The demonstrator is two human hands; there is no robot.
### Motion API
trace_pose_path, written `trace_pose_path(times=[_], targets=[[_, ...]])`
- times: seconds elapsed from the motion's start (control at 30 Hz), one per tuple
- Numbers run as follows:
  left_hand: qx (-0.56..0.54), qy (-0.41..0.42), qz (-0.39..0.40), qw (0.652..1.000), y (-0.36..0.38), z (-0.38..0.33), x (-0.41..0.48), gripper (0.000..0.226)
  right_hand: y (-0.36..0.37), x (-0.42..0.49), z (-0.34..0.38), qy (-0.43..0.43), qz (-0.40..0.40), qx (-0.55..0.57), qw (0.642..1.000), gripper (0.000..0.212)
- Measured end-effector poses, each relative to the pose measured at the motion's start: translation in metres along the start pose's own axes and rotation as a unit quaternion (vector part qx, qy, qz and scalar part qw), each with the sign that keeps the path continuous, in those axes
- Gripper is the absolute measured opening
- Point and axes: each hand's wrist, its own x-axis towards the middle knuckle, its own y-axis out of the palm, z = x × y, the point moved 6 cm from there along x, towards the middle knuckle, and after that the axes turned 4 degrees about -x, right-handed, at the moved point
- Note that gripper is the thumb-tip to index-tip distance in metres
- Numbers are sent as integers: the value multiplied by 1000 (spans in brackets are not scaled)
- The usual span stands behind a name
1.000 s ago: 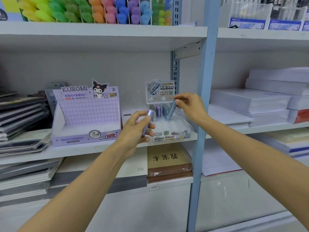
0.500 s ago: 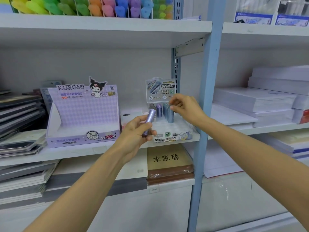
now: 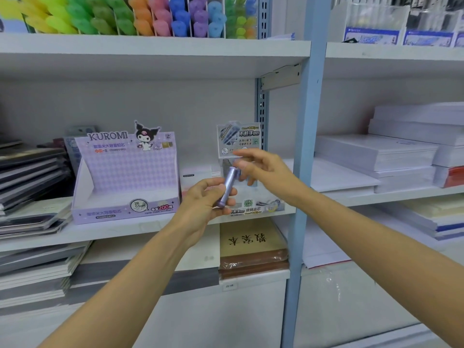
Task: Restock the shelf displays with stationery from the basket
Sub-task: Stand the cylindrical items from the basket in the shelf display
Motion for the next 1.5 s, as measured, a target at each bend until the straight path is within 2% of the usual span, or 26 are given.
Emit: trace_pose_path(times=[0.1, 0.23, 0.43, 0.53, 0.73, 0.83, 0.93, 1.0, 1.07, 1.13, 1.2, 1.27, 1.33, 1.43, 1.5], targets=[[-3, 13, -1, 1000, 4, -4, -3, 24, 6, -3, 9, -4, 32, 31, 999, 24], [-39, 35, -12, 999, 1, -14, -8, 35, -6, -7, 8, 7, -30, 111, 993, 21], [17, 74, -51, 996, -6, -19, -10, 22, -11, -12, 8, 25, -24, 128, 991, 15], [25, 92, -80, 992, -9, -20, -10, 20, -9, -14, 6, 50, 15, 136, 989, 7], [-16, 93, -123, 988, -11, -17, -10, 27, 4, -23, 1, 72, 72, 119, 988, 15], [-37, 99, -117, 988, -9, -16, -11, 27, 11, -24, 2, 69, 106, 105, 986, 14], [10, 118, -105, 987, -6, -19, -11, 24, 10, -19, 8, 35, 68, 58, 995, 14], [58, 135, -92, 985, -1, -23, -10, 31, 8, -14, 12, 15, 43, 48, 998, 23], [95, 152, -81, 981, 4, -25, -10, 43, 11, -12, 15, 8, 72, 24, 997, 28], [129, 161, -85, 975, 5, -26, -9, 50, 12, -10, 16, 7, 98, -3, 995, 23], [160, 173, -89, 968, 5, -24, -9, 49, 7, -5, 17, 1, 85, -2, 996, 15], [242, 205, -79, 945, 6, -22, -12, 40, -6, 3, 15, -4, 27, 19, 999, 11], [386, 241, -43, 889, 10, -15, -16, 33, -25, 13, 11, -5, -58, 4, 998, 11], [547, 220, 40, 807, 14, 10, -17, 49, -43, 26, -3, 11, -143, -74, 987, 14], [586, 209, 71, 780, 14, 23, -17, 56, -43, 34, -13, 19, -157, -121, 980, 16]])
